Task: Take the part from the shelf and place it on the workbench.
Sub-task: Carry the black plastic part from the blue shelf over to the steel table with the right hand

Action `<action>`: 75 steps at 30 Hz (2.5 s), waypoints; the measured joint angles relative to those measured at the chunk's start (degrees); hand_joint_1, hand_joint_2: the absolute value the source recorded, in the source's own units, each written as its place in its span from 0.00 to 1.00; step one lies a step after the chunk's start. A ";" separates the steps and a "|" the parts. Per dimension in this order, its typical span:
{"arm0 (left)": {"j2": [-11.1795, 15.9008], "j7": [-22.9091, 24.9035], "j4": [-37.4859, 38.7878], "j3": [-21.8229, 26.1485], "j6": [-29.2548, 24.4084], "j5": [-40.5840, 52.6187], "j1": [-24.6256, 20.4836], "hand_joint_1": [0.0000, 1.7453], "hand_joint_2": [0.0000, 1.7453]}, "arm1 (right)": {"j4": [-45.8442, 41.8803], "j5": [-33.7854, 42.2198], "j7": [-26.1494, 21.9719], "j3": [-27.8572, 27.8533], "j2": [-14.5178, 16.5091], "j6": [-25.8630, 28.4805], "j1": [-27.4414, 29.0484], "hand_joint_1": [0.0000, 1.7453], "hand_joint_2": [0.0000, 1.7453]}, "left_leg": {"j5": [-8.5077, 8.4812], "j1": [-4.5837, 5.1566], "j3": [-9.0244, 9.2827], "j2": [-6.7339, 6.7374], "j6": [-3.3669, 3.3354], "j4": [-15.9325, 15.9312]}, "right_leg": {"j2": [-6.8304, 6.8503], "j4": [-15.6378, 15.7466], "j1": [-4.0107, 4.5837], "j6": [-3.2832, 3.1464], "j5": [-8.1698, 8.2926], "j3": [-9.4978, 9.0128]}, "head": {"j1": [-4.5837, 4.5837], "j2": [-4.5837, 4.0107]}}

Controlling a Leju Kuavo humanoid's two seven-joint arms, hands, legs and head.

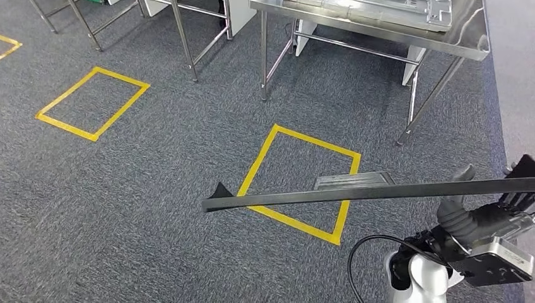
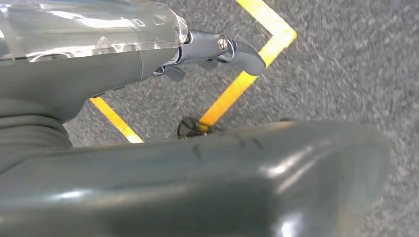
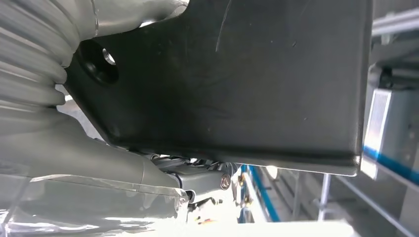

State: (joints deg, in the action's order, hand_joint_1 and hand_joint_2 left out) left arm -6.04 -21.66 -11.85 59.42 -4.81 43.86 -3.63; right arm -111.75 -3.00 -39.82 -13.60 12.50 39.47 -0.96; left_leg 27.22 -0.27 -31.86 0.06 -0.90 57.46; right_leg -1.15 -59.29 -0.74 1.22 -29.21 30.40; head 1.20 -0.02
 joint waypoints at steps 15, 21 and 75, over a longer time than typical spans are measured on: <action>-0.16 -0.40 0.00 1.21 0.14 0.04 -0.22 0.00 0.00 | 2.89 4.49 0.04 7.58 -7.58 -1.22 -1.68 1.00 1.00 | 5.59 0.02 9.29 0.24 1.50 2.19 | 0.53 -1.00 0.99 -2.16 5.34 7.86 | 0.06 0.01; -0.21 -0.02 0.00 1.42 0.55 0.01 -0.23 0.00 0.00 | 3.88 5.17 0.03 9.18 -7.97 -1.14 -2.94 1.00 1.00 | 11.04 -0.40 -5.37 0.11 2.68 17.73 | -2.04 0.08 0.50 -3.35 0.81 1.33 | 0.13 0.00; -0.67 0.16 0.00 4.23 1.45 1.76 -0.41 0.00 0.00 | 26.64 3.83 5.91 13.63 -13.48 -4.79 -19.79 1.00 1.00 | 1.66 -0.27 1.75 0.22 0.97 -0.43 | 1.37 0.89 -0.03 -0.22 4.58 5.51 | -0.17 0.00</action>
State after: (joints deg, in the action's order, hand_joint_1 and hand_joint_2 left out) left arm -6.71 -21.50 -11.85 63.65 -3.36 45.62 -4.04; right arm -85.11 0.83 -33.91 0.03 -0.99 34.69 -20.75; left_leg 28.88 -0.55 -30.11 0.28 0.07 57.02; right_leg 0.21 -58.40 -0.77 1.00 -24.63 35.91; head 1.02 -0.02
